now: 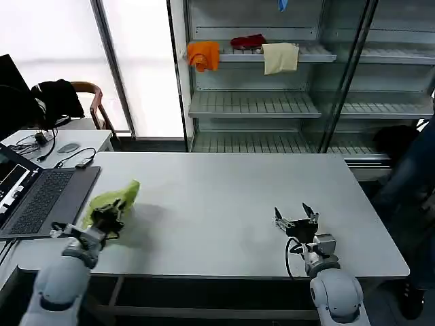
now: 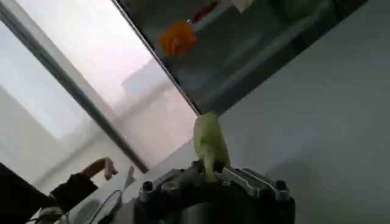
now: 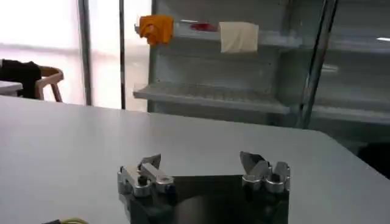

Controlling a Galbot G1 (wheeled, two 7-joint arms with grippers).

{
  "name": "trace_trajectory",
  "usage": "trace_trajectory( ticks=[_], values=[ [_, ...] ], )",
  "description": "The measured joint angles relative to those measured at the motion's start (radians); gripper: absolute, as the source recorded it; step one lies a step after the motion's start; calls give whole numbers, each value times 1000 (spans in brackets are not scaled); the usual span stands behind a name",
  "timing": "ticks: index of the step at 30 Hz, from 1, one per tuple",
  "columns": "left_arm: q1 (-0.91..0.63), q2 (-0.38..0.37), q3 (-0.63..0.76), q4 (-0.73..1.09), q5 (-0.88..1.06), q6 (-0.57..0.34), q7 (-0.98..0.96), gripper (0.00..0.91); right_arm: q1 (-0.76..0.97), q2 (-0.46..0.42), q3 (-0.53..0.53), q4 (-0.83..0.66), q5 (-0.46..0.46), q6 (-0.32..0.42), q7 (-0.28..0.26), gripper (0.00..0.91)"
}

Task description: Fold and organize the clothes.

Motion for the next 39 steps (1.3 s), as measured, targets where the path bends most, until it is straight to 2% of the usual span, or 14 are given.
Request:
trace_trajectory(
  ticks=[9, 21, 22, 23, 24, 39],
  values=[
    [-17, -126, 180, -25, 14, 86, -82, 30, 10, 0, 8, -3, 1, -2, 2, 907],
    [-54, -215, 344, -18, -120, 142, -225, 30, 30, 5, -7, 1, -1, -23, 4, 907],
    [-57, -220, 356, -17, -134, 142, -232, 81, 33, 5, -9, 4, -2, -26, 4, 907],
    [-60, -225, 367, -14, -149, 142, -242, 474, 34, 5, -11, 7, -3, -29, 5, 907],
    [-64, -230, 377, -11, -161, 141, -250, 907, 35, 5, -13, 9, -3, -31, 5, 907],
    [-95, -300, 507, 11, -263, 106, -329, 907, 39, 23, -52, 49, 31, -77, -1, 907]
  ],
)
